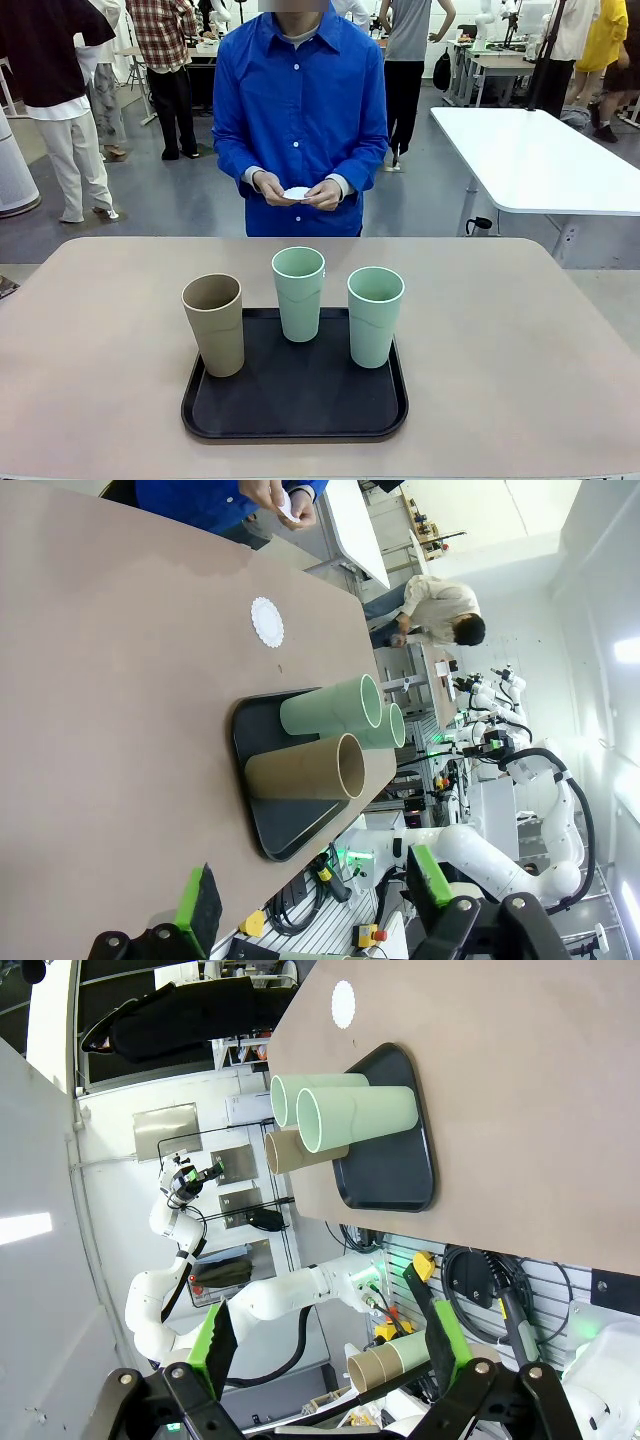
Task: Place coasters on the table and set cups on them.
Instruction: Pick up one Reusable plastic cup and place it on a coaster set by the human.
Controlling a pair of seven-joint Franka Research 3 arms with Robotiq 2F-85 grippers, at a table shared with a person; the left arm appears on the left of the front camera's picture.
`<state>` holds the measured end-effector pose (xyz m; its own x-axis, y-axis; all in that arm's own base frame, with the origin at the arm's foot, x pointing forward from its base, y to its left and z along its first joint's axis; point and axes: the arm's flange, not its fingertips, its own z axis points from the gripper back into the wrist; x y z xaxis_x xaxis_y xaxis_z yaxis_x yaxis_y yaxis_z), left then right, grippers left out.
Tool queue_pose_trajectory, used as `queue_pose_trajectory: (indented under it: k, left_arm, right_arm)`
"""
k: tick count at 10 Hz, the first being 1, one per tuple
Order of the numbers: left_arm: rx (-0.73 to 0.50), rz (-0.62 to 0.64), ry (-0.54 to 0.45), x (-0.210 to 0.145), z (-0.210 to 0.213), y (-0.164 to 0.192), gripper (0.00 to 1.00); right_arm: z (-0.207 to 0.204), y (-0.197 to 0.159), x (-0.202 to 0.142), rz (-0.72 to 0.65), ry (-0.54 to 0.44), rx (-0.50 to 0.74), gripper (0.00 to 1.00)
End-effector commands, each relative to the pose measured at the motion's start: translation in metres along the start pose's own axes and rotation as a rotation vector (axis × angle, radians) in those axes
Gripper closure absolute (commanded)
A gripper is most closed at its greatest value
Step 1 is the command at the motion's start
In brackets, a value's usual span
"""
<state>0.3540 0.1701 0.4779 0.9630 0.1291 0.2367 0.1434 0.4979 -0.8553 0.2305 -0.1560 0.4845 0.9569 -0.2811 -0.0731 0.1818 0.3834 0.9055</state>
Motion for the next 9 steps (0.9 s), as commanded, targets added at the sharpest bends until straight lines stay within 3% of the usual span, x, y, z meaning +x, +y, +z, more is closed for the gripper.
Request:
queue_pose_trajectory:
  k: [1,2,5,7,9]
  left_arm:
    - [0.115,-0.291,-0.021,0.008,-0.004,-0.028,0.0]
    - [0.187,-0.465,-0.08,0.016,-0.01,-0.054,0.0]
    - [0.371,-0.943,-0.014,0.018,-0.055,-0.107,0.0]
    - [0.379,-1.058,0.171,0.008,-0.092,-0.124,0.0]
    - [0.408,-1.143,0.242,-0.002,-0.137,-0.132,0.0]
  right_arm:
    - [-0.001,0.0,0.001,-0.002,0.004,0.018,0.0]
    - [-0.001,0.0,0.001,-0.002,0.004,0.018,0.0]
    - [-0.001,0.0,0.001,-0.002,0.004,0.018,0.0]
    - [-0.001,0.0,0.001,-0.002,0.004,0.018,0.0]
    - [-0.001,0.0,0.001,-0.002,0.004,0.018,0.0]
